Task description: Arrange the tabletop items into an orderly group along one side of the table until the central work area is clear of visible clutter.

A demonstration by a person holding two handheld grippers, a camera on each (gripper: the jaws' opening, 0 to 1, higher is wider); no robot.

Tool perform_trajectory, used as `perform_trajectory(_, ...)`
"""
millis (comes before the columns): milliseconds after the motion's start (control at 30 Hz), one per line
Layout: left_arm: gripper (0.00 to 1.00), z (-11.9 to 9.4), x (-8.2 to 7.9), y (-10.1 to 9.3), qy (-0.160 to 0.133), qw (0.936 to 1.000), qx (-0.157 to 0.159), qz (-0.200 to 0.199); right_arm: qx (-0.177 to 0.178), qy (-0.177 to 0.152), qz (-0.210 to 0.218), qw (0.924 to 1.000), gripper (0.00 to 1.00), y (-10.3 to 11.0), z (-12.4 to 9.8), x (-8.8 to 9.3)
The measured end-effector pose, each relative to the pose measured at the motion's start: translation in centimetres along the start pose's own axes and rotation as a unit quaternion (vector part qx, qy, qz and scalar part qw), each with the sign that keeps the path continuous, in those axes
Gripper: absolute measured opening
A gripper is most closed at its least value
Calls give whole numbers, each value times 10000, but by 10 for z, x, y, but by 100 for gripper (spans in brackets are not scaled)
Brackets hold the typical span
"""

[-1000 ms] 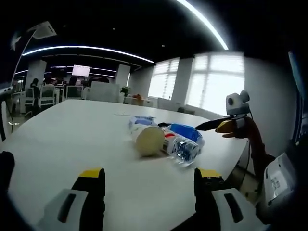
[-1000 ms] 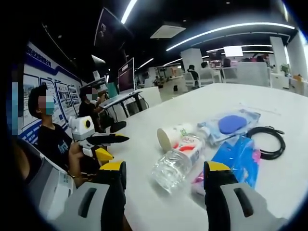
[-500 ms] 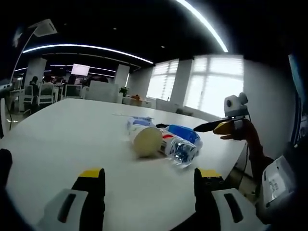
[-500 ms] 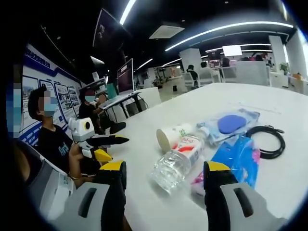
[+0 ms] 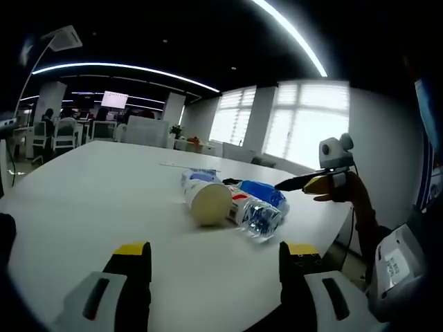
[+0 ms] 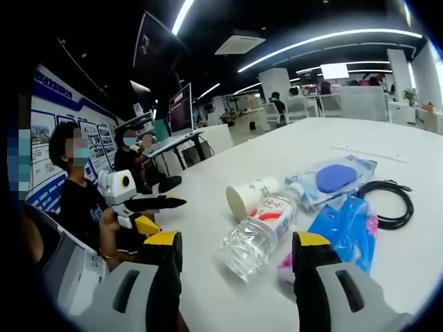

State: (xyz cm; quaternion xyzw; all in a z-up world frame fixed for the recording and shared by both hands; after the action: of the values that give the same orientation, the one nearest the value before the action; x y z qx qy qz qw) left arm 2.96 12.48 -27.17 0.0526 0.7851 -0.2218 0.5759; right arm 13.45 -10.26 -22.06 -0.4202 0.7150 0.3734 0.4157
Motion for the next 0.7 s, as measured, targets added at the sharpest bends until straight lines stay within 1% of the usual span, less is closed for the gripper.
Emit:
perform_trajectory(233, 74, 2, 1, -1, 27, 10000, 15, 4, 2, -51, 7, 10000, 61, 0, 4, -5)
perform_trajectory(433, 74, 0, 1, -1, 37, 10000, 23, 20, -66, -84, -7, 9999, 61, 2, 7, -8)
perform_trajectory(700, 74, -3, 0, 0, 43, 10000, -28, 62, -43, -131, 128, 9998, 60, -1, 9, -11)
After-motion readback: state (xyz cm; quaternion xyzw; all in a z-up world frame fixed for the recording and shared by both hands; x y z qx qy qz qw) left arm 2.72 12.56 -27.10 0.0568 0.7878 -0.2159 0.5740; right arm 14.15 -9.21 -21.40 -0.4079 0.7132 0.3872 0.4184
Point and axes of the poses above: the point that each gripper's makers call its tool centre point, and the gripper's own axes: z roughly forward along the fingers, y roughly to its left, x roughly out of its underside, the point moved 6 cm from there along -z, roughly backward along the fingers, and after that the axes turned 4 degrees about -z, right-handed, at the moved point
